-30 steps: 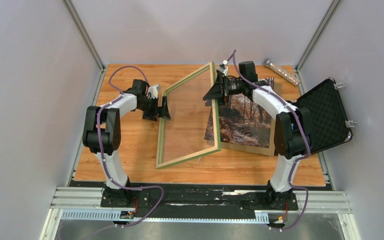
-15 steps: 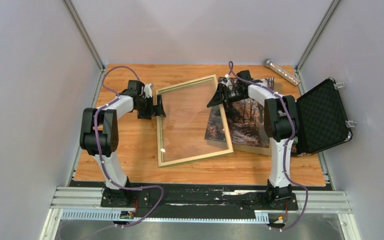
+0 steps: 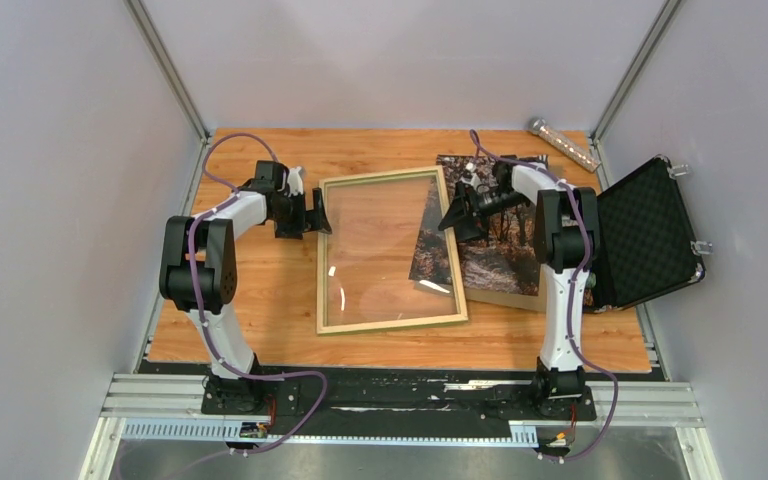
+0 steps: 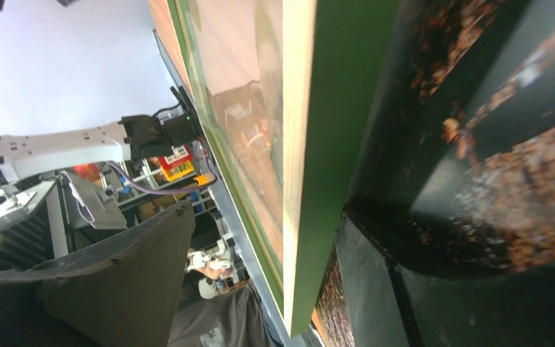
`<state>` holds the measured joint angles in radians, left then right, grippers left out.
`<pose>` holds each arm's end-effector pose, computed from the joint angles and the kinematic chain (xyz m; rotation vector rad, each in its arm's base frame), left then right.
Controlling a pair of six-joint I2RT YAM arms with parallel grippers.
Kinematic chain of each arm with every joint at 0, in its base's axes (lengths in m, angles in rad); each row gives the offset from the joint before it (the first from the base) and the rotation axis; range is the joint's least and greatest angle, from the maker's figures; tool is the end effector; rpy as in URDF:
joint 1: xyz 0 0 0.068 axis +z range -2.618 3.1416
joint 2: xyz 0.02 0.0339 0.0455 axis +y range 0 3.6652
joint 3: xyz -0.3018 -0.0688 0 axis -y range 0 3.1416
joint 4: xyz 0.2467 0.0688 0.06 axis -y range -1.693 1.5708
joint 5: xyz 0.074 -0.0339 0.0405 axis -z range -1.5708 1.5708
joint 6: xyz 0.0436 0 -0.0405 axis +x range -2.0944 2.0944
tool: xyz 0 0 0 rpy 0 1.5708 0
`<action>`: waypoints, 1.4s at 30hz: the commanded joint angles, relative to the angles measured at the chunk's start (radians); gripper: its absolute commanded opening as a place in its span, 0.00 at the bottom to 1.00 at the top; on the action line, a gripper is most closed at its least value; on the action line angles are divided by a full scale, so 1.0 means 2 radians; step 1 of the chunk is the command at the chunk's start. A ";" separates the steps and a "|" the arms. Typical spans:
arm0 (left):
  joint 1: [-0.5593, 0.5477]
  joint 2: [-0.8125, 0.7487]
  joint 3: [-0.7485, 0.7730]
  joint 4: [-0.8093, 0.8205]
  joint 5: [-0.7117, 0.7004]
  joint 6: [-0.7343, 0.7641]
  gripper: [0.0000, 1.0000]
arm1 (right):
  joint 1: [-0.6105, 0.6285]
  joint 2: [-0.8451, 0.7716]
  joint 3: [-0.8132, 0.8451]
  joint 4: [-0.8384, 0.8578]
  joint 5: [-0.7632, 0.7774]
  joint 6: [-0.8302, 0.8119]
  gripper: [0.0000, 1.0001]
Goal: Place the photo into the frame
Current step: Adjust the photo frame at the center of the board.
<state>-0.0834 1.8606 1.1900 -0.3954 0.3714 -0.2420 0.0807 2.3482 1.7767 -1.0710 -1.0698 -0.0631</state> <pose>0.3896 -0.0484 0.1961 -0.0817 2.6434 -0.6000 0.4602 0.0756 0.1509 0.1338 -2.6391 -1.5645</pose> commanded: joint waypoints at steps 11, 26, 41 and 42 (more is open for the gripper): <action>0.001 0.020 -0.028 0.010 -0.020 -0.013 1.00 | 0.025 -0.077 -0.102 -0.035 0.058 -0.097 0.72; 0.001 0.012 -0.039 -0.016 0.055 0.005 0.74 | 0.036 -0.086 -0.021 0.085 -0.053 0.019 0.63; 0.005 0.028 -0.018 -0.014 0.030 -0.027 0.18 | 0.035 -0.052 0.018 0.086 -0.048 0.026 0.61; 0.005 0.030 -0.016 -0.014 0.033 -0.030 0.14 | 0.035 -0.053 0.018 0.085 -0.049 0.026 0.62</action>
<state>-0.0589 1.8664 1.1469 -0.3866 0.4099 -0.2806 0.1364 2.2391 1.7794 -0.9287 -1.0946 -0.0223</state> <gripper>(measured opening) 0.293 0.614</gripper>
